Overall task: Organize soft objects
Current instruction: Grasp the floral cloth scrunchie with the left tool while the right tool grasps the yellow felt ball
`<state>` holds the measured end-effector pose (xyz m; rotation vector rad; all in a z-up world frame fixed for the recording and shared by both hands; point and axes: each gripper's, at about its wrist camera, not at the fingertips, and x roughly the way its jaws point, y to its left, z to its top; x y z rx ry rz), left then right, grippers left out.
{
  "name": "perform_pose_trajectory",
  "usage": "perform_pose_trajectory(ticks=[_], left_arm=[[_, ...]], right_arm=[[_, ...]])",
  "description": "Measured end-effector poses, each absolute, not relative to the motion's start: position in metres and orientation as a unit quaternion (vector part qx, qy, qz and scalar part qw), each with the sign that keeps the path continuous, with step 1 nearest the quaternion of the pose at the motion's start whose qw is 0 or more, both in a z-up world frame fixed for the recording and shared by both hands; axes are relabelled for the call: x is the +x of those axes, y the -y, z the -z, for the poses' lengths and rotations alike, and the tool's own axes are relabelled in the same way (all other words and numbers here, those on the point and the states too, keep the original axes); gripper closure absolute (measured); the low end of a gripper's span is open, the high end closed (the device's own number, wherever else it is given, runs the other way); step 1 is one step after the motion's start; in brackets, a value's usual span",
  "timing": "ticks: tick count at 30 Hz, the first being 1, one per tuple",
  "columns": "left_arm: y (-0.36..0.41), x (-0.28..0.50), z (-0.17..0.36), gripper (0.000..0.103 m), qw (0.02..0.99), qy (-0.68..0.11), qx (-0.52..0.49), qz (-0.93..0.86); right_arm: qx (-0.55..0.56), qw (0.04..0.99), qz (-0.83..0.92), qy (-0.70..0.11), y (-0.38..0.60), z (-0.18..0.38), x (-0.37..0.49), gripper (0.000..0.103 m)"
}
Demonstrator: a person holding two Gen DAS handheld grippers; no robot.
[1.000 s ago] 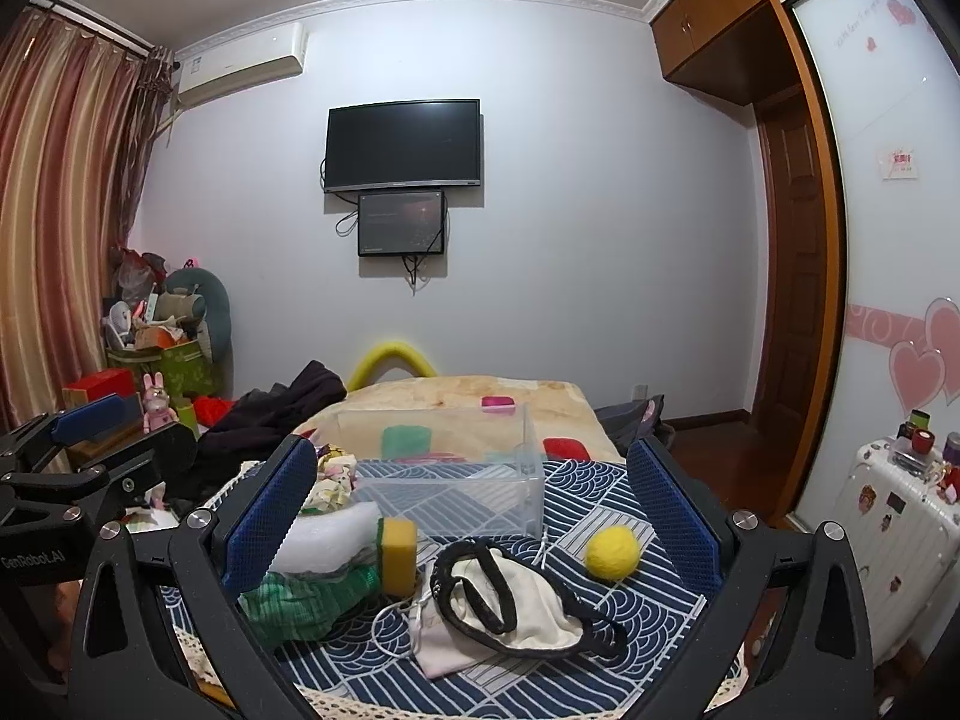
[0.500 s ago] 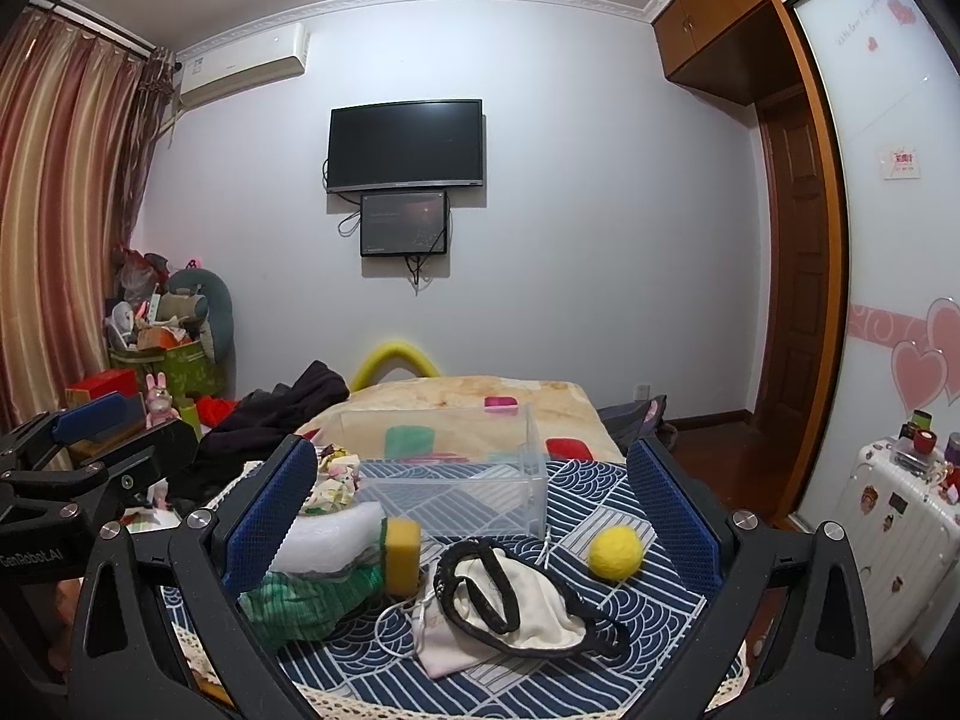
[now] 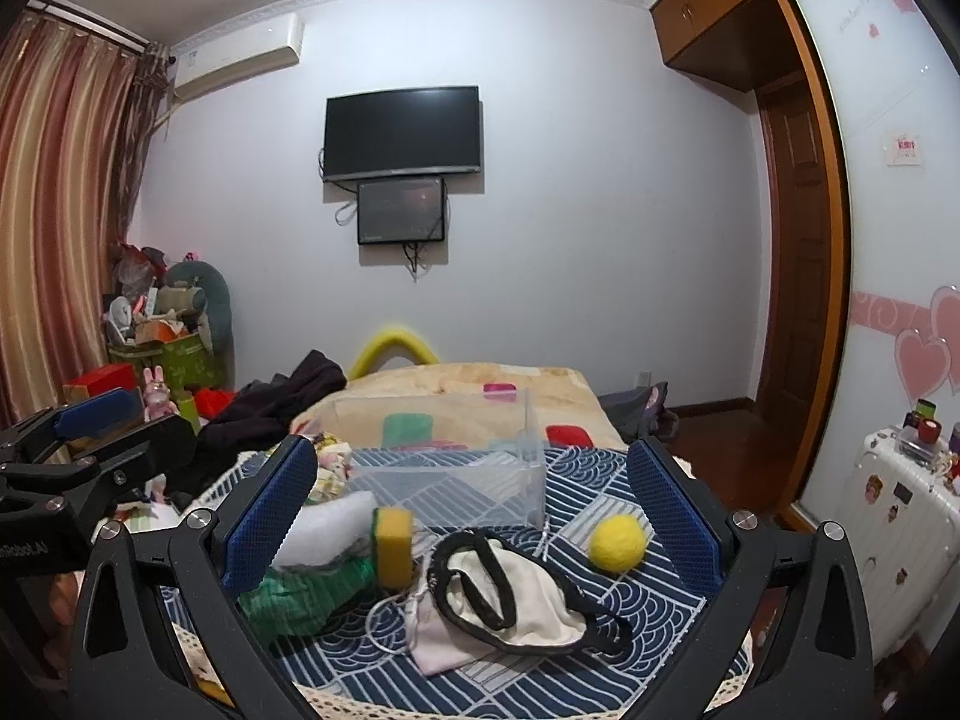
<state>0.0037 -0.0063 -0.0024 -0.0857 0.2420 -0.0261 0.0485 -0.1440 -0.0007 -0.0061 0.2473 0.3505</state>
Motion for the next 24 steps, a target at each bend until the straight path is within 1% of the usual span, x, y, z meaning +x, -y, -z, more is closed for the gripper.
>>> perform_pose_trajectory(ticks=[1, 2, 3, 6, 8, 11, 12, 14, 19, 24], left_arm=[[0.006, 0.008, 0.004, 0.000, 0.991, -0.125, -0.043, 0.014], [0.005, 0.011, 0.005, 0.003, 0.990, -0.130, -0.044, 0.011], [0.002, 0.014, 0.006, 0.007, 0.990, -0.134, -0.047, 0.009], [-0.007, 0.027, 0.011, 0.014, 0.986, -0.151, -0.064, 0.007], [-0.015, 0.040, 0.016, 0.015, 0.982, -0.171, -0.076, 0.006], [-0.025, 0.059, 0.024, 0.016, 0.977, -0.192, -0.087, -0.001], [-0.028, 0.066, 0.027, 0.018, 0.976, -0.198, -0.090, -0.003], [-0.032, 0.082, 0.033, 0.021, 0.972, -0.213, -0.095, -0.005], [-0.038, 0.118, 0.048, 0.021, 0.962, -0.253, -0.103, 0.010], [-0.040, 0.145, 0.067, 0.021, 0.950, -0.293, -0.109, 0.022]], right_arm=[[-0.002, 0.977, -0.171, -0.126, 0.146, 0.002, 0.052, 0.000], [-0.001, 0.977, -0.170, -0.128, 0.149, 0.004, 0.053, 0.000], [0.000, 0.977, -0.170, -0.132, 0.151, 0.005, 0.056, 0.000], [0.006, 0.977, -0.163, -0.140, 0.160, 0.008, 0.065, 0.000], [0.008, 0.976, -0.161, -0.144, 0.164, 0.008, 0.071, 0.001], [0.007, 0.975, -0.155, -0.157, 0.170, 0.014, 0.080, 0.005], [0.006, 0.975, -0.151, -0.165, 0.171, 0.017, 0.086, 0.007], [0.006, 0.973, -0.145, -0.177, 0.174, 0.022, 0.092, 0.007], [0.017, 0.968, -0.125, -0.216, 0.182, 0.040, 0.111, 0.008], [-0.002, 0.960, -0.103, -0.259, 0.183, 0.059, 0.127, 0.016]])
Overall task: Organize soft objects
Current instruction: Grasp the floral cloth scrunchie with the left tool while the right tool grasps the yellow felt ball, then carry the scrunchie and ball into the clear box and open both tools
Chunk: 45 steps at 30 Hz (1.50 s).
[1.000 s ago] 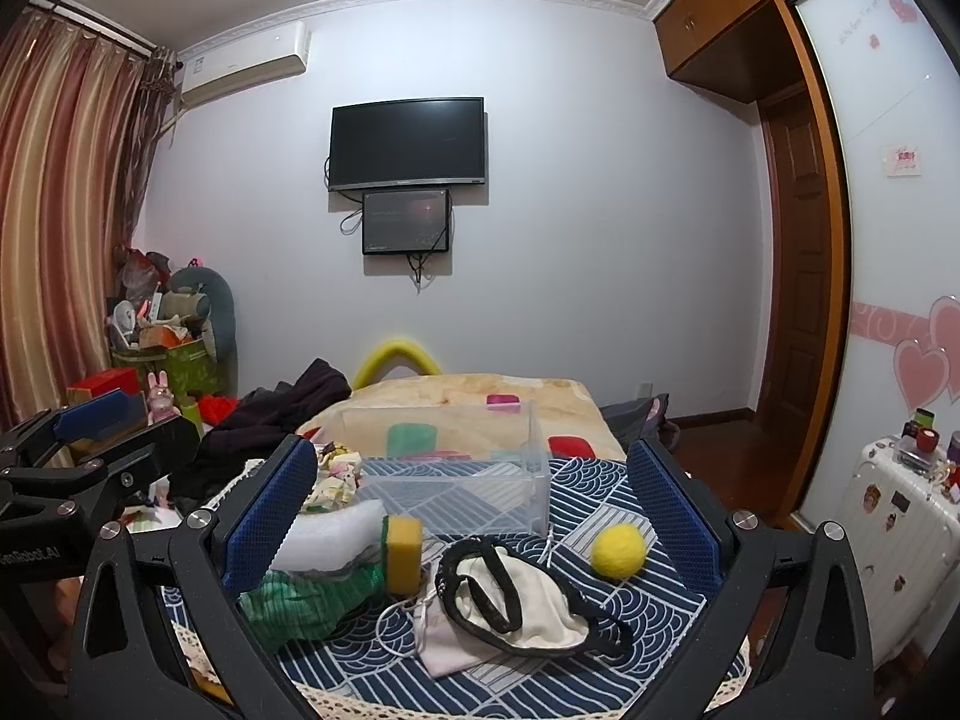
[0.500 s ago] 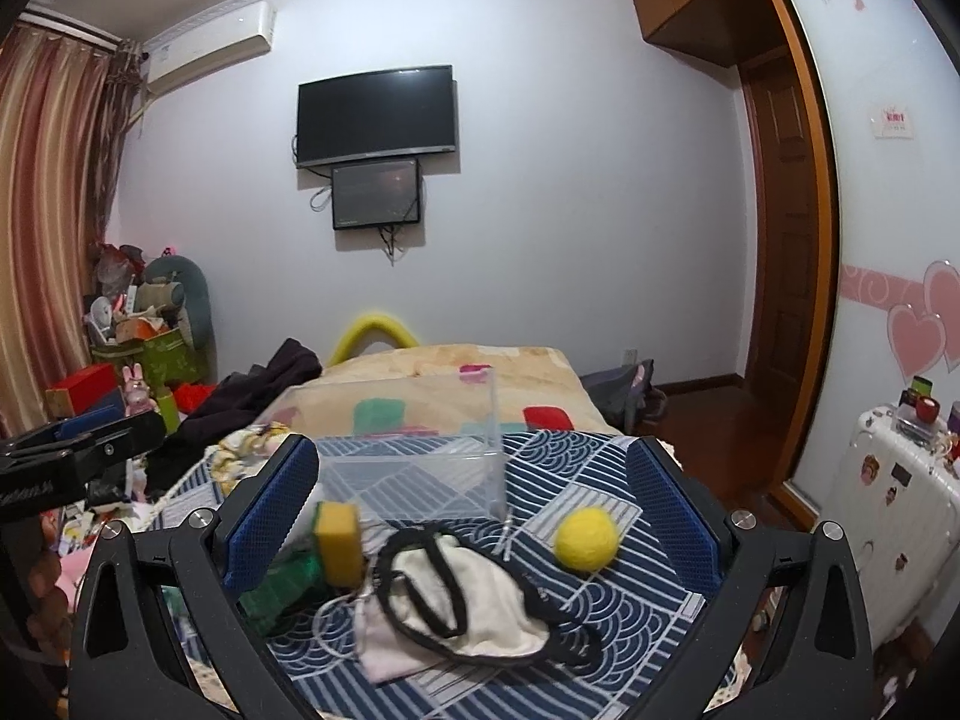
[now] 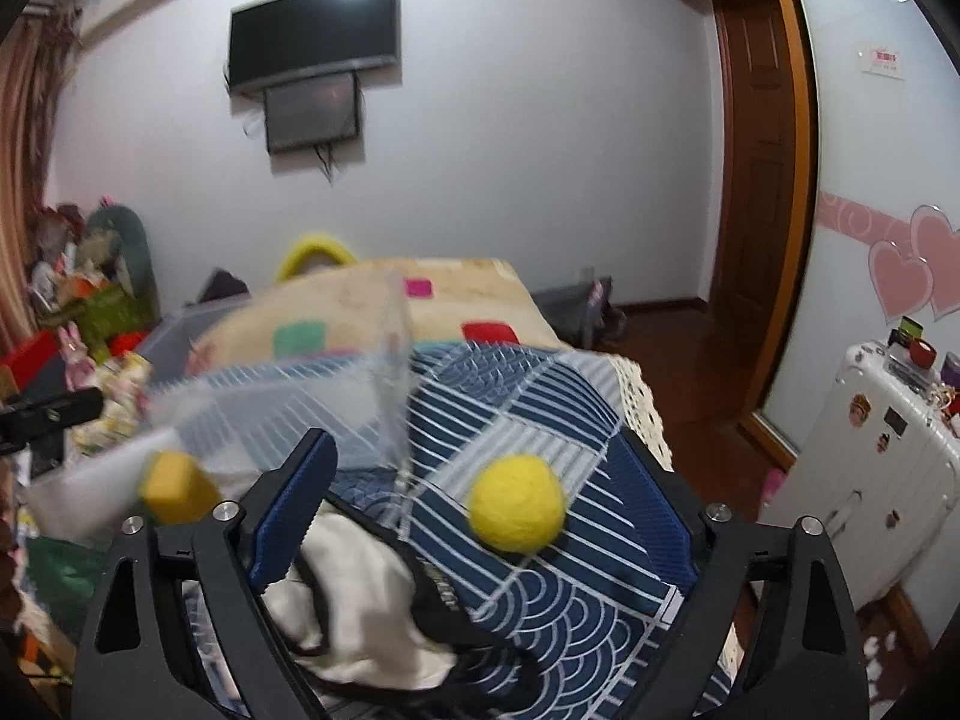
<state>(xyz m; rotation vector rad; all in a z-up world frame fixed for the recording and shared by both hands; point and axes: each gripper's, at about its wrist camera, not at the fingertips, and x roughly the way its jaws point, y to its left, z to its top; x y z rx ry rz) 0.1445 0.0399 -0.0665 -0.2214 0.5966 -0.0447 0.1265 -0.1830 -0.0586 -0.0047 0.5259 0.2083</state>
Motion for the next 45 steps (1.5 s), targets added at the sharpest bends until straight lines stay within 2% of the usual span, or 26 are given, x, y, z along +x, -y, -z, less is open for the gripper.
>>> perform_pose_trajectory(ticks=[4, 8, 10, 12, 13, 15, 23, 35, 45], left_arm=[[-0.048, 0.159, 0.078, 0.019, 0.938, -0.326, -0.116, 0.018], [-0.047, 0.166, 0.083, 0.018, 0.936, -0.334, -0.109, 0.014], [-0.045, 0.168, 0.084, 0.021, 0.938, -0.333, -0.099, 0.011], [-0.044, 0.166, 0.085, 0.038, 0.941, -0.325, -0.095, 0.004], [-0.044, 0.165, 0.085, 0.043, 0.943, -0.320, -0.095, 0.001], [-0.045, 0.162, 0.086, 0.065, 0.944, -0.313, -0.101, -0.001], [-0.052, 0.155, 0.090, 0.091, 0.940, -0.318, -0.124, 0.013], [-0.043, 0.122, 0.057, 0.092, 0.961, -0.261, -0.090, 0.003], [-0.047, 0.128, 0.022, 0.092, 0.971, -0.228, -0.071, -0.007]], right_arm=[[-0.001, 0.949, -0.100, -0.298, 0.188, 0.070, 0.146, 0.022], [0.001, 0.935, -0.097, -0.341, 0.191, 0.084, 0.162, 0.044], [0.011, 0.929, -0.099, -0.357, 0.195, 0.091, 0.162, 0.051], [0.016, 0.928, -0.098, -0.359, 0.198, 0.092, 0.160, 0.060], [0.018, 0.929, -0.099, -0.356, 0.199, 0.091, 0.157, 0.061], [0.018, 0.931, -0.102, -0.351, 0.200, 0.090, 0.153, 0.061], [0.018, 0.937, -0.112, -0.330, 0.197, 0.082, 0.141, 0.062], [0.013, 0.952, -0.145, -0.269, 0.179, 0.042, 0.122, 0.062], [-0.006, 0.965, -0.174, -0.198, 0.153, 0.000, 0.128, 0.062]])
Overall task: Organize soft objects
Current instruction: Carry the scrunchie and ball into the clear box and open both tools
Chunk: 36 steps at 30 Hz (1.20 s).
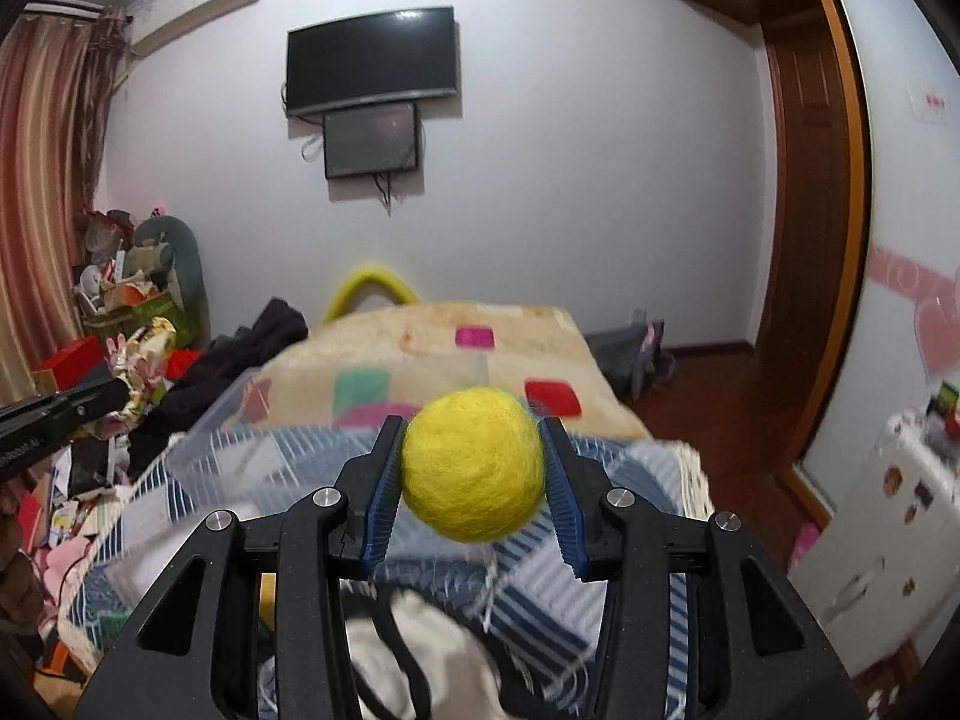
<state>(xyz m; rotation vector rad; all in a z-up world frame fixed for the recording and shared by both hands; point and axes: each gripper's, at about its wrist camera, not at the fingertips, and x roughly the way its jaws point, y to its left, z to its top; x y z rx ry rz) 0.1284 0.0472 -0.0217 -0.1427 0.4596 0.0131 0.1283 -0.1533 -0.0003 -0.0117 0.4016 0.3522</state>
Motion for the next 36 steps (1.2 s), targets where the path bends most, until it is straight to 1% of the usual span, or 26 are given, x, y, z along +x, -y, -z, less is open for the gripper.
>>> perform_pose_trajectory(ticks=[6, 12, 17, 20, 29, 34, 35, 36], left_arm=[[-0.052, 0.147, 0.003, 0.092, 0.974, -0.223, -0.040, -0.028], [-0.054, 0.170, -0.004, 0.092, 0.973, -0.227, -0.040, -0.019], [-0.056, 0.194, 0.005, 0.091, 0.967, -0.251, -0.039, -0.013], [-0.056, 0.211, 0.018, 0.091, 0.959, -0.281, -0.036, -0.019], [-0.059, 0.250, 0.058, 0.091, 0.934, -0.354, -0.042, -0.012], [-0.059, 0.262, 0.069, 0.091, 0.927, -0.372, -0.046, -0.011], [-0.060, 0.264, 0.071, 0.089, 0.926, -0.375, -0.047, -0.009], [-0.060, 0.266, 0.073, 0.084, 0.924, -0.378, -0.047, -0.008]], right_arm=[[-0.010, 0.966, -0.197, -0.169, 0.127, -0.016, 0.142, 0.062], [-0.011, 0.961, -0.213, -0.179, 0.109, -0.010, 0.155, 0.062], [-0.014, 0.951, -0.225, -0.211, 0.100, 0.003, 0.169, 0.062], [-0.017, 0.944, -0.231, -0.235, 0.097, 0.012, 0.177, 0.062], [-0.057, 0.905, -0.251, -0.339, 0.088, 0.050, 0.202, 0.062], [-0.081, 0.893, -0.254, -0.361, 0.083, 0.054, 0.203, 0.061], [-0.084, 0.892, -0.255, -0.364, 0.082, 0.054, 0.202, 0.060], [-0.087, 0.892, -0.255, -0.364, 0.082, 0.054, 0.199, 0.060]])
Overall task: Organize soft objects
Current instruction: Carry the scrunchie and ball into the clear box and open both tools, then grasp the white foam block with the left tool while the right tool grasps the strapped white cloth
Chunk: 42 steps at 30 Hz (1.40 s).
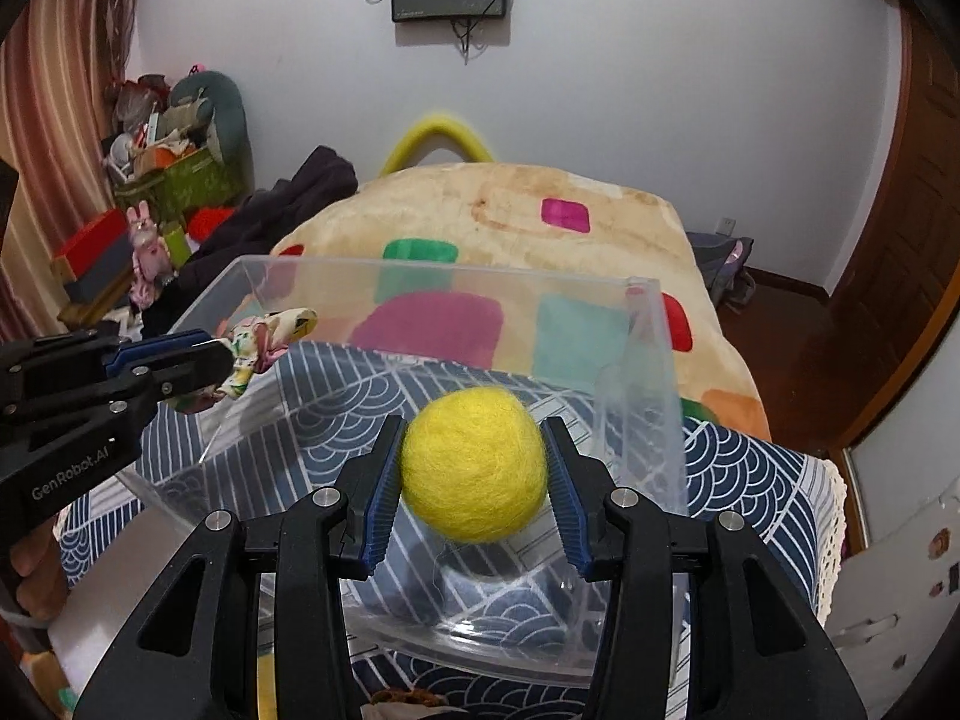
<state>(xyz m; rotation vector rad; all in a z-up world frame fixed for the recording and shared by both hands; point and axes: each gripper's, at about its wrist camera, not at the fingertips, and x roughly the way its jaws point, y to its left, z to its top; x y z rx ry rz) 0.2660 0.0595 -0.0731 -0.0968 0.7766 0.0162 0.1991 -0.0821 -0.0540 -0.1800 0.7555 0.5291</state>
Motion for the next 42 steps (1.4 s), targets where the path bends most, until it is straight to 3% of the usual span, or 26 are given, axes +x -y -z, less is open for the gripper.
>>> perform_pose_trajectory(ticks=[2, 5, 6, 10, 18, 25, 42], left_arm=[[-0.058, 0.267, 0.074, 0.076, 0.923, -0.381, -0.046, -0.007], [-0.055, 0.264, 0.072, 0.062, 0.924, -0.381, -0.041, -0.003], [-0.053, 0.263, 0.071, 0.054, 0.925, -0.378, -0.036, -0.002], [-0.049, 0.252, 0.059, 0.046, 0.933, -0.359, -0.024, -0.004], [-0.044, 0.212, 0.025, 0.007, 0.950, -0.311, -0.010, -0.012], [-0.037, 0.170, 0.023, 0.004, 0.959, -0.280, 0.008, -0.033], [-0.018, 0.146, 0.088, 0.004, 0.934, -0.354, -0.035, 0.035]], right_arm=[[-0.093, 0.892, -0.255, -0.362, 0.081, 0.051, 0.205, 0.056], [-0.096, 0.899, -0.251, -0.345, 0.082, 0.042, 0.200, 0.038], [-0.096, 0.903, -0.251, -0.335, 0.084, 0.037, 0.195, 0.036], [-0.099, 0.914, -0.248, -0.304, 0.085, 0.020, 0.181, 0.036], [-0.074, 0.933, -0.248, -0.249, 0.104, -0.007, 0.152, 0.028], [-0.029, 0.934, -0.244, -0.260, 0.129, 0.014, 0.131, 0.024], [-0.054, 0.910, -0.211, -0.353, 0.139, 0.083, 0.106, 0.020]])
